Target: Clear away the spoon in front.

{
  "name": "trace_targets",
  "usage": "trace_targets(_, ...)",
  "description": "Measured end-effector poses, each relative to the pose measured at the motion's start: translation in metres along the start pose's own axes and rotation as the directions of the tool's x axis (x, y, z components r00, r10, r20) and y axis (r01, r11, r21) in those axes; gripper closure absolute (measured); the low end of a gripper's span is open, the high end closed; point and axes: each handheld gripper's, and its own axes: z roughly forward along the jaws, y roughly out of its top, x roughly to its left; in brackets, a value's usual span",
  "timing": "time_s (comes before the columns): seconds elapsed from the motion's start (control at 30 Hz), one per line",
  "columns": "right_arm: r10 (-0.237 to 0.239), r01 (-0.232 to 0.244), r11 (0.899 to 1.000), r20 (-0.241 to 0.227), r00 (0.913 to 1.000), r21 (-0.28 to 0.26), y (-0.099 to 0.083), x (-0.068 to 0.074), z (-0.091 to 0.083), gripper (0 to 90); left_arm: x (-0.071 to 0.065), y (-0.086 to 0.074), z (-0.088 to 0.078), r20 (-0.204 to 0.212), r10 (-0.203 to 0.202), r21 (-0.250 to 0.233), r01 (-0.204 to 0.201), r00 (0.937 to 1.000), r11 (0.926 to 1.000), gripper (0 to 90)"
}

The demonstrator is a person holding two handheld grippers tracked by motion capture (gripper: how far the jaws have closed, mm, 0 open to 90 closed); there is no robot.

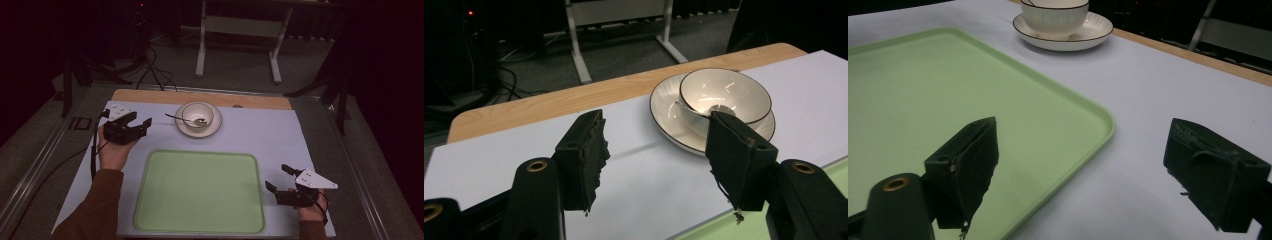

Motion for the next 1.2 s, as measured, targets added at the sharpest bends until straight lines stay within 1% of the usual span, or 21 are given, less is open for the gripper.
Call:
trace_targets(0.07, 0.000, 0.000, 1.000, 0.000, 1.0000, 0.000, 0.000, 0.000, 0.000, 14.0, 0.000, 0.001, 0.005, -0.001, -0.003, 0.006, 0.003, 1.0000, 1.0000, 41.7)
trace_targets(0.13, -0.001, 0.001, 1.000, 0.001, 1.0000, 0.001, 0.000, 0.000, 0.000, 14.0, -0.001, 0.001, 0.010, 0.006, -0.008, 0.008, 0.008, 0.9999, 0.9999, 42.1)
trace_targets(0.33, -0.002, 0.002, 1.000, -0.002, 1.0000, -0.001, 0.000, 0.000, 0.000, 14.0, -0.004, 0.005, 0.024, 0.009, -0.002, 0.032, 0.002, 1.0000, 0.9995, 43.7)
trace_targets(0.37, -0.001, 0.001, 1.000, -0.002, 1.0000, -0.001, 0.000, 0.000, 0.000, 14.0, -0.004, 0.006, 0.027, 0.010, 0.002, 0.037, -0.002, 0.9999, 0.9993, 43.7)
trace_targets(0.47, -0.001, 0.001, 1.000, -0.002, 1.0000, -0.002, 0.000, 0.000, 0.000, 14.0, -0.005, 0.009, 0.035, 0.001, 0.039, 0.061, -0.039, 0.9992, 0.9974, 43.7)
trace_targets(0.53, -0.003, 0.003, 1.000, -0.002, 1.0000, -0.002, 0.000, 0.000, 0.000, 14.0, -0.004, 0.010, 0.039, 0.005, 0.045, 0.070, -0.046, 0.9990, 0.9965, 43.8)
trace_targets(0.63, -0.002, 0.002, 1.000, -0.001, 1.0000, -0.001, 0.000, 0.000, 0.000, 14.0, -0.002, 0.012, 0.045, 0.007, 0.032, 0.071, -0.032, 0.9995, 0.9969, 44.9)
trace_targets(0.67, -0.002, 0.002, 1.000, -0.002, 1.0000, -0.001, 0.000, 0.000, 0.000, 14.0, -0.001, 0.012, 0.047, 0.009, 0.020, 0.074, -0.021, 0.9998, 0.9971, 45.1)
trace_targets(0.73, -0.002, 0.002, 1.000, -0.002, 1.0000, -0.002, 0.000, 0.000, 0.000, 14.0, -0.001, 0.012, 0.051, 0.020, 0.002, 0.077, -0.004, 0.9998, 0.9971, 45.6)
trace_targets(0.8, -0.004, 0.004, 1.000, -0.002, 1.0000, -0.004, 0.000, 0.000, 0.000, 14.0, 0.000, 0.011, 0.052, 0.022, -0.002, 0.078, 0.000, 0.9998, 0.9969, 47.0)
trace_targets(0.87, -0.003, 0.003, 1.000, -0.002, 1.0000, -0.002, 0.000, 0.000, 0.000, 14.0, 0.000, 0.011, 0.057, 0.030, -0.017, 0.080, 0.015, 0.9994, 0.9967, 48.0)
trace_targets(0.97, -0.006, 0.006, 1.000, -0.003, 1.0000, -0.001, 0.001, 0.000, 0.000, 14.0, 0.000, 0.010, 0.062, 0.039, -0.020, 0.089, 0.017, 0.9990, 0.9959, 49.7)
trace_targets(1.1, -0.005, 0.005, 1.000, -0.003, 1.0000, 0.000, 0.001, 0.000, 0.000, 14.0, 0.000, 0.008, 0.068, 0.060, -0.036, 0.095, 0.030, 0.9976, 0.9950, 51.3)
trace_targets(1.2, -0.005, 0.005, 1.000, -0.004, 1.0000, 0.002, 0.001, 0.000, 0.001, 14.0, -0.002, 0.008, 0.073, 0.075, -0.037, 0.105, 0.029, 0.9965, 0.9941, 52.4)
